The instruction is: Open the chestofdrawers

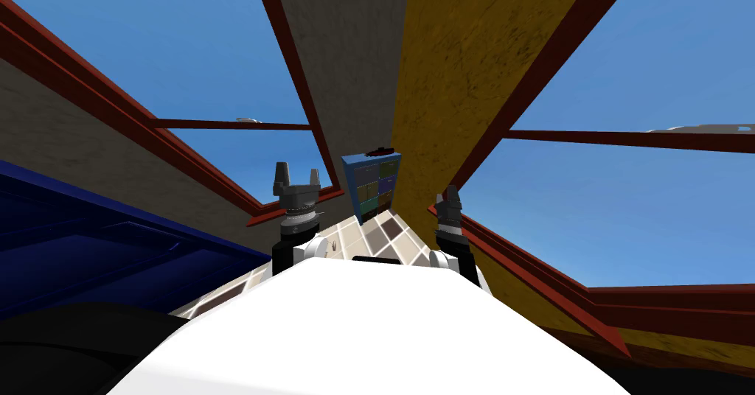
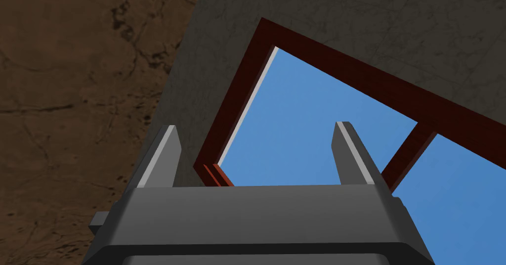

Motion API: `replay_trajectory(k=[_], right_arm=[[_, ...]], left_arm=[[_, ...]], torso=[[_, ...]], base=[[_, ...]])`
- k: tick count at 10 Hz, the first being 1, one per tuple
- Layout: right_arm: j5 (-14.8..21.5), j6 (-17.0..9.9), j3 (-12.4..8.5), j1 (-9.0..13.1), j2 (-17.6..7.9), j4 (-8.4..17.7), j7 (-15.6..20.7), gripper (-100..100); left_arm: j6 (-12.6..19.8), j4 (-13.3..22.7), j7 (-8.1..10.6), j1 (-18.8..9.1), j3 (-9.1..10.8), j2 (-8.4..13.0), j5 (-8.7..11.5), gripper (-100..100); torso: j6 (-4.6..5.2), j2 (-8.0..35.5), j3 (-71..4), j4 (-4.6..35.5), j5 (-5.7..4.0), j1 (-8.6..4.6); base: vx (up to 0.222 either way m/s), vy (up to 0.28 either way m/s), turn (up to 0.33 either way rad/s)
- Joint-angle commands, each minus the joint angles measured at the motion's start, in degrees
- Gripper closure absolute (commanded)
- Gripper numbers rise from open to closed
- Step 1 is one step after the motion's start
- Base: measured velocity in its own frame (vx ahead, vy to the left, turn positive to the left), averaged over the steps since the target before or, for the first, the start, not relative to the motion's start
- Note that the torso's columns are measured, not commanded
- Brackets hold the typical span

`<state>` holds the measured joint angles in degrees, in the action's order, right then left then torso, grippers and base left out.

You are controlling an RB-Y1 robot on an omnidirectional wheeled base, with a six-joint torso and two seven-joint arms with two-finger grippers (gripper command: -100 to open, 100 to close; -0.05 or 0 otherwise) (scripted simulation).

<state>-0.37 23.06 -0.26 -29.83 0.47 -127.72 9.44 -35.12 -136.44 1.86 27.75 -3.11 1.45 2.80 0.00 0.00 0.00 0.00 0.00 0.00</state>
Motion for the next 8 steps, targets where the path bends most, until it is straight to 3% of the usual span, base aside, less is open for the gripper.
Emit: replay_trajectory(k=[1, 8], right_arm=[[0.0, 0.0, 0.0, 0.0, 0.0, 0.0, 0.0, 0], [0.0, 0.0, 0.0, 0.0, 0.0, 0.0, 0.0, 0]], left_arm=[[0.0, 0.0, 0.0, 0.0, 0.0, 0.0, 0.0, 0], [0.0, 0.0, 0.0, 0.0, 0.0, 0.0, 0.0, 0]], torso=[[0.0, 2.3, -4.7, 2.3, 0.0, 0.0], [0.0, 31.2, -62.3, 31.1, 0.0, 0.0]], base=[[0.0, 0.0, 0.0], [0.0, 0.0, 0.0]])
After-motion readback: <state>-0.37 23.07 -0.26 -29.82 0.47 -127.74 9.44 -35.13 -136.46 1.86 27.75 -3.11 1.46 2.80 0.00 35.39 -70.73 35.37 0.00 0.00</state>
